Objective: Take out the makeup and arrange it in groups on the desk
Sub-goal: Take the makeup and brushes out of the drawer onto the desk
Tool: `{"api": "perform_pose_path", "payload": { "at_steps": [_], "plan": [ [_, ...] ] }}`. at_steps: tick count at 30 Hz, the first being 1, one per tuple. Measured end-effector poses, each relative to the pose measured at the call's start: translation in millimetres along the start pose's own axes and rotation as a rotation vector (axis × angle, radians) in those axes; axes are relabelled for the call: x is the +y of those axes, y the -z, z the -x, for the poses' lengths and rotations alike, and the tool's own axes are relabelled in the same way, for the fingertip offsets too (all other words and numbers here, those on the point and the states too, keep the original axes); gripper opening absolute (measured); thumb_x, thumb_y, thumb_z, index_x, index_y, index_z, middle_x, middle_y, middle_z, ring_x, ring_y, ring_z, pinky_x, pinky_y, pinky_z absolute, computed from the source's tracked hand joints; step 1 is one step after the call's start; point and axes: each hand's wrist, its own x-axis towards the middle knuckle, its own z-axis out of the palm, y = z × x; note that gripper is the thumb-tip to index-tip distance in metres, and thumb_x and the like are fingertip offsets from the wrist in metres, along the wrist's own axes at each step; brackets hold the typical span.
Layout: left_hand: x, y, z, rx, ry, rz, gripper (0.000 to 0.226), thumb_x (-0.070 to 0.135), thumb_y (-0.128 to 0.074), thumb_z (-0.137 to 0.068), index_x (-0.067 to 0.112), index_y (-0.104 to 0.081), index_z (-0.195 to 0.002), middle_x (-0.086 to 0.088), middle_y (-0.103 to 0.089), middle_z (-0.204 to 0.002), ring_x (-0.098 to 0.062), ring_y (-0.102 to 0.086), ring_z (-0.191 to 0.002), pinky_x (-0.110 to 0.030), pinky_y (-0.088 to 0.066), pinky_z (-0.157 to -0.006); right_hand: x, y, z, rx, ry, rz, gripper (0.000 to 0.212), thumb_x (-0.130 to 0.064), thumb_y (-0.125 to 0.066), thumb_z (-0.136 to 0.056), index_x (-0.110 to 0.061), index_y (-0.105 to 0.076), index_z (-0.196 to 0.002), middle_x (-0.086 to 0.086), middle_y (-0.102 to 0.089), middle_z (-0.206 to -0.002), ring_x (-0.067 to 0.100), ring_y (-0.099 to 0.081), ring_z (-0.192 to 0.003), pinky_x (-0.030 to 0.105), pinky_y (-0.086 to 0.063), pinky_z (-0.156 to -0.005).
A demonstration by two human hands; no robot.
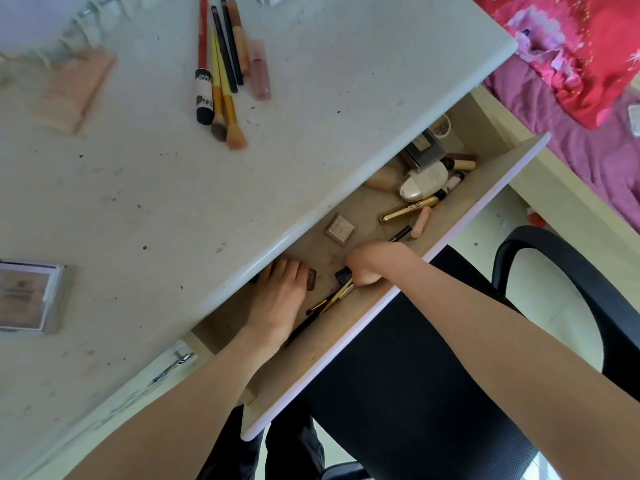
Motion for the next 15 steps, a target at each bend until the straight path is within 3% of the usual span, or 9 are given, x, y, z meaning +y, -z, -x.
{"api": "perform_pose_path", "payload": {
  "at_steps": [2,4,6,9,13,15],
  "plan": [
    [3,3,6,-0.047,0.042,0.052,0.056,0.003,-0.085,-0.044,0.008,-0.066,-0.098,-0.007,-0.065,-0.085,-0.025,-0.063,-0.078,-0.037,-0.052,-0.074,-7,5,3,-0.065,0.006,0.0,0.027,-0.01,-0.044,-0.093,-0.004,-0.049,-0.119,0.009,-0.055,-0.098,0.022,-0.056,-0.085,0.03,-0.046,-0.074],
    [6,6,14,-0.149,0.103,0.146,0.056,0.014,-0.075,-0.07,0.011,-0.054,-0.121,-0.006,-0.06,-0.11,-0.024,-0.056,-0.103,-0.036,-0.045,-0.09,-15,8,2,-0.112,0.012,0.012,0.043,-0.012,-0.048,-0.091,-0.006,-0.041,-0.134,0.014,-0.054,-0.12,0.028,-0.057,-0.104,0.034,-0.048,-0.083],
    [5,1,23,-0.174,0.155,0.277,0.051,0.021,-0.056,-0.088,0.016,-0.037,-0.135,-0.002,-0.049,-0.128,-0.02,-0.044,-0.119,-0.032,-0.035,-0.1,-20,6,-3,-0.117,0.017,0.016,0.05,-0.014,-0.051,-0.09,-0.007,-0.038,-0.138,0.014,-0.052,-0.126,0.029,-0.057,-0.108,0.035,-0.049,-0.084],
    [4,2,38,-0.182,0.217,0.464,0.045,0.023,-0.047,-0.093,0.017,-0.035,-0.137,-0.002,-0.046,-0.13,-0.019,-0.042,-0.12,-0.029,-0.034,-0.1,-23,3,-3,-0.121,0.026,0.012,0.043,-0.019,-0.05,-0.093,-0.006,-0.042,-0.134,0.011,-0.053,-0.12,0.025,-0.057,-0.101,0.034,-0.049,-0.084],
    [3,4,52,-0.167,0.271,0.618,0.046,0.021,-0.05,-0.093,0.015,-0.038,-0.136,-0.004,-0.048,-0.129,-0.02,-0.044,-0.12,-0.029,-0.034,-0.102,-20,-2,2,-0.074,0.056,-0.045,0.031,-0.017,-0.048,-0.094,-0.003,-0.05,-0.122,0.008,-0.055,-0.099,0.02,-0.052,-0.081,0.028,-0.045,-0.069],
    [2,4,56,-0.139,0.288,0.667,0.046,0.02,-0.051,-0.092,0.014,-0.038,-0.136,-0.004,-0.049,-0.129,-0.021,-0.044,-0.12,-0.03,-0.034,-0.103,-18,-6,7,0.001,0.078,-0.106,0.03,-0.014,-0.048,-0.094,-0.002,-0.051,-0.121,0.009,-0.058,-0.099,0.02,-0.051,-0.077,0.024,-0.041,-0.061]
  ]
}}
